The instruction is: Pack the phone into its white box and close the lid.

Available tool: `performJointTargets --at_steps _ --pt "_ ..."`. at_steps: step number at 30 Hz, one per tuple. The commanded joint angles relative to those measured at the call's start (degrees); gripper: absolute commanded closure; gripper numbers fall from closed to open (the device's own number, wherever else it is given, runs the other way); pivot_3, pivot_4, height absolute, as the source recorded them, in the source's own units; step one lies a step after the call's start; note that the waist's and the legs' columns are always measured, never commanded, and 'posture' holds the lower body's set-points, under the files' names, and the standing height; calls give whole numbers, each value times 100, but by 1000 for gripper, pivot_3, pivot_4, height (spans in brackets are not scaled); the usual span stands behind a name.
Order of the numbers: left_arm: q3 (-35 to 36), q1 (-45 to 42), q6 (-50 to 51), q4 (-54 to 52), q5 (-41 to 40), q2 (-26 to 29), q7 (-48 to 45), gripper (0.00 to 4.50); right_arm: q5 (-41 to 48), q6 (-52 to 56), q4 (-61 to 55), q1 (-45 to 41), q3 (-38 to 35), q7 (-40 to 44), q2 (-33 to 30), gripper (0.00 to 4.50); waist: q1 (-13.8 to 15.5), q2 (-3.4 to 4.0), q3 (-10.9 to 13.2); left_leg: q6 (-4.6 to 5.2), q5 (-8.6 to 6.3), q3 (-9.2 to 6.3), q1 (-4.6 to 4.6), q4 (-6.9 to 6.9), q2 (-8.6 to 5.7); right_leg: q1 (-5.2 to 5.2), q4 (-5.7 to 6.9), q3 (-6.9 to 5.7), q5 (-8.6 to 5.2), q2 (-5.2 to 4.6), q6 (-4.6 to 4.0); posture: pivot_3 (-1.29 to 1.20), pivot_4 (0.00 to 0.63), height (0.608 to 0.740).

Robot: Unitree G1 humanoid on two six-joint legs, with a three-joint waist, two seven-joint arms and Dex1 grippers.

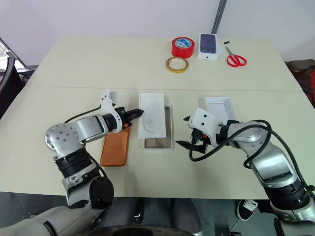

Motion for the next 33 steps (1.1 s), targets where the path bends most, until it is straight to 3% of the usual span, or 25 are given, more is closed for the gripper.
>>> performJointTargets --at_steps 1,3,6,10,11,14,16,20,22,27,33 --pt "-229 122 50 -259 -176 -154 106 4500 12 -102 -127 0 -85 -113 -42 88 18 0 0 0 0 0 0 0 -2 1 -1 0 0 -1 0 0 150 740" --pt "-326 180 50 -311 -168 -254 161 4500 -28 -134 -100 -27 -39 -178 -11 88 23 0 0 0 0 1 0 1 -3 1 -1 1 0 -2 0 0 150 740" --pt "-388 212 50 -347 -190 -286 209 3575 -46 -148 -73 -82 -7 -259 23 33 35 -1 0 0 0 0 0 1 -2 0 -1 0 0 -2 0 0 150 740" --pt "-327 162 50 -387 -332 -168 174 1615 5 -118 140 -334 -16 -340 122 33 36 -1 0 0 0 1 0 2 -3 1 -1 1 0 -2 0 0 150 740" --pt "-272 130 50 -393 -395 -124 144 1615 60 -94 181 -420 -29 -366 184 33 32 -1 0 0 0 1 0 2 -3 1 -1 0 0 -2 0 0 150 740" --pt "-93 -11 50 -425 -456 202 -34 1562 -8 -78 316 -738 131 -545 429 1295 13 0 1 0 0 1 0 2 -1 0 -1 0 0 0 0 0 150 740" --pt "-92 -63 -24 -443 -418 488 -196 1562 -125 -69 423 -928 300 -674 591 2436 -11 0 1 -1 1 1 0 1 0 -1 0 0 0 1 0 0 150 740" --pt "-1642 759 -1834 -933 284 2484 -1856 1562 -479 24 778 -1466 1003 -1014 1174 4453 -144 5 0 -12 7 3 4 -18 1 -10 1 5 0 5 -1 0 150 740" --pt "-2039 1234 -2904 -1029 591 3227 -2831 1562 -738 121 1183 -1781 1322 -1267 1538 4453 -158 12 1 -25 15 14 16 -47 2 -14 -4 17 0 5 -2 0 150 740" --pt "-2548 2241 -4660 -1089 1110 4247 -4430 1562 -1166 182 1941 -2158 1805 -1522 2011 4453 -84 14 2 -28 18 14 9 -52 -2 -25 -7 13 -1 -5 -6 0 150 740" --pt "-2544 3049 -5729 -1124 1295 4778 -5394 1562 -1192 272 1684 -2107 2309 -775 1720 4453 -101 17 4 5 0 14 7 -59 -3 -28 -9 13 -1 -12 -8 0 150 740"
